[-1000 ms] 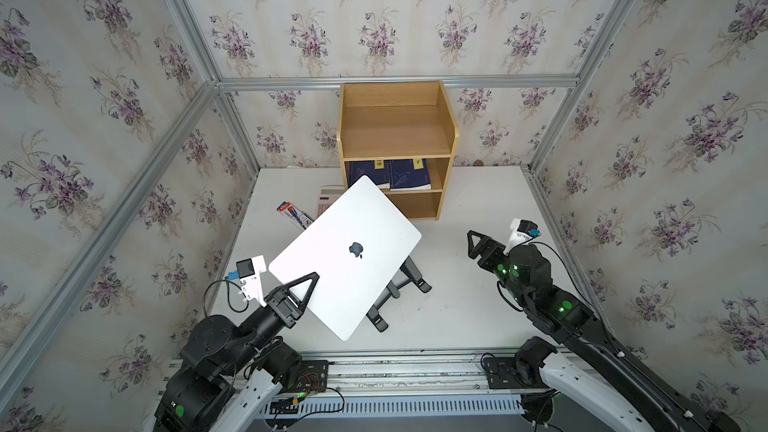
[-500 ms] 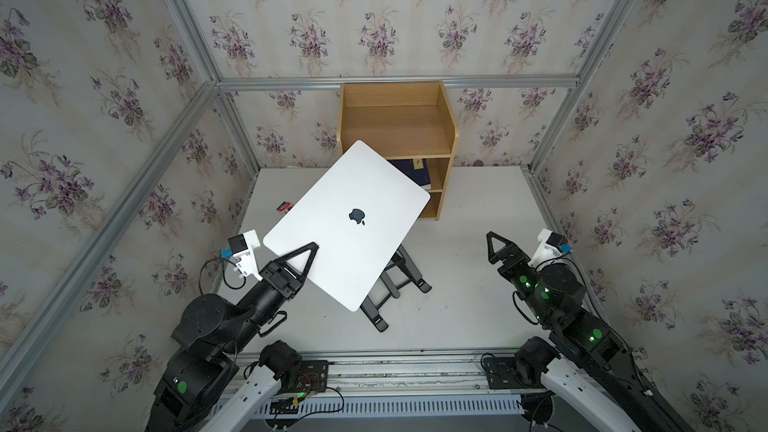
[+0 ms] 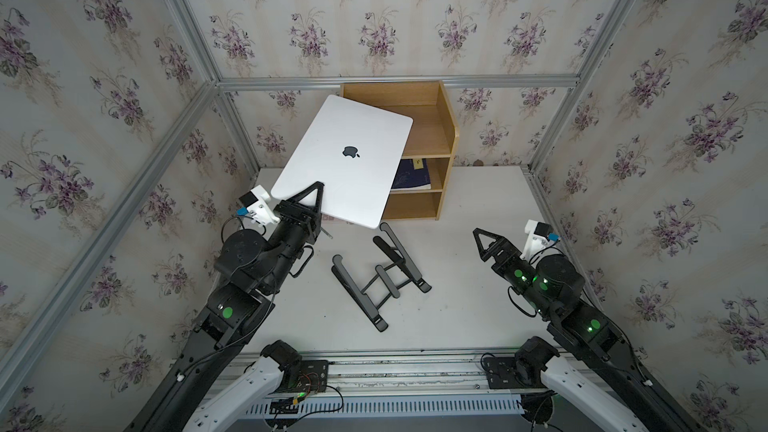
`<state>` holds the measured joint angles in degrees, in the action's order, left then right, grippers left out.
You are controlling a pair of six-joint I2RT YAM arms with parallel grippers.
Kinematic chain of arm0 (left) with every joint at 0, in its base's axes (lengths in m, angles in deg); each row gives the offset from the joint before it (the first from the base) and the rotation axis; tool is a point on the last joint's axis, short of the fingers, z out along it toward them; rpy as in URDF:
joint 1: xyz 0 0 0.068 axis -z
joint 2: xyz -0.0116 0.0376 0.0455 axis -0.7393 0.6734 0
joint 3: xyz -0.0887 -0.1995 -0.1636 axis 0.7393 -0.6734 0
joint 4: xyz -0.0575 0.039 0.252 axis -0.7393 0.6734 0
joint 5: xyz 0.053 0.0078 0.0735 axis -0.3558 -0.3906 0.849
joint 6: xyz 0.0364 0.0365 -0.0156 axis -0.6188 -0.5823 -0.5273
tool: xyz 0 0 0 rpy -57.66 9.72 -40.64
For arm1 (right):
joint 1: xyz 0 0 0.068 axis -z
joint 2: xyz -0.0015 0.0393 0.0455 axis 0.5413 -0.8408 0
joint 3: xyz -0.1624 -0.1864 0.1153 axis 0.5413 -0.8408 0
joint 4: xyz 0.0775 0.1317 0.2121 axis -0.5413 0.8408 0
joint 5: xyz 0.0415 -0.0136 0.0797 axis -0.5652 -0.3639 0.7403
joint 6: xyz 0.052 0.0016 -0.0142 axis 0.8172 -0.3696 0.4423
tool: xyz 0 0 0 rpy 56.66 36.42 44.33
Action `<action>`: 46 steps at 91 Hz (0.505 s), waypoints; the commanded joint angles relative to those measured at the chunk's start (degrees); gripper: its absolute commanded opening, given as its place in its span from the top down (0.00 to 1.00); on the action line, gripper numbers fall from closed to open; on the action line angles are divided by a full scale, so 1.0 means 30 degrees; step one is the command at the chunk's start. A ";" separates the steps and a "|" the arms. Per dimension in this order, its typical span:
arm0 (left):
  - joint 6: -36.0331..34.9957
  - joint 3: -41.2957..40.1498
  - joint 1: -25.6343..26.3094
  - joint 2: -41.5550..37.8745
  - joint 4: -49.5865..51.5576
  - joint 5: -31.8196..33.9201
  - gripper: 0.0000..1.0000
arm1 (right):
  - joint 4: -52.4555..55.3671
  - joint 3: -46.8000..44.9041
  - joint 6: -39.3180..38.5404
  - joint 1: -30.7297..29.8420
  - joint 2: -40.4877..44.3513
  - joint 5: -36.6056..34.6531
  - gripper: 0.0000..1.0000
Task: Close the laptop lid and set it aside
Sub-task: Place the laptop on the shelf.
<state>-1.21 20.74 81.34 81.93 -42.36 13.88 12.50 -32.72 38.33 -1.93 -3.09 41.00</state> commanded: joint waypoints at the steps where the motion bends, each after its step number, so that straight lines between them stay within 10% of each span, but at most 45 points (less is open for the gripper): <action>1: 0.0931 0.1065 0.0642 0.1547 -0.5154 0.1333 1.00 | -0.1280 0.0045 0.0482 -0.0006 0.0007 0.0327 0.00; 46: -0.0261 0.3807 0.5123 0.9802 -1.0506 0.8496 1.00 | -0.1131 -0.0962 0.1158 -0.0005 0.1109 0.0275 0.00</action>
<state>-1.32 30.88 96.42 108.36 -56.41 33.64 10.57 -35.30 41.35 -1.93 -0.45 41.26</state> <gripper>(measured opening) 0.175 0.998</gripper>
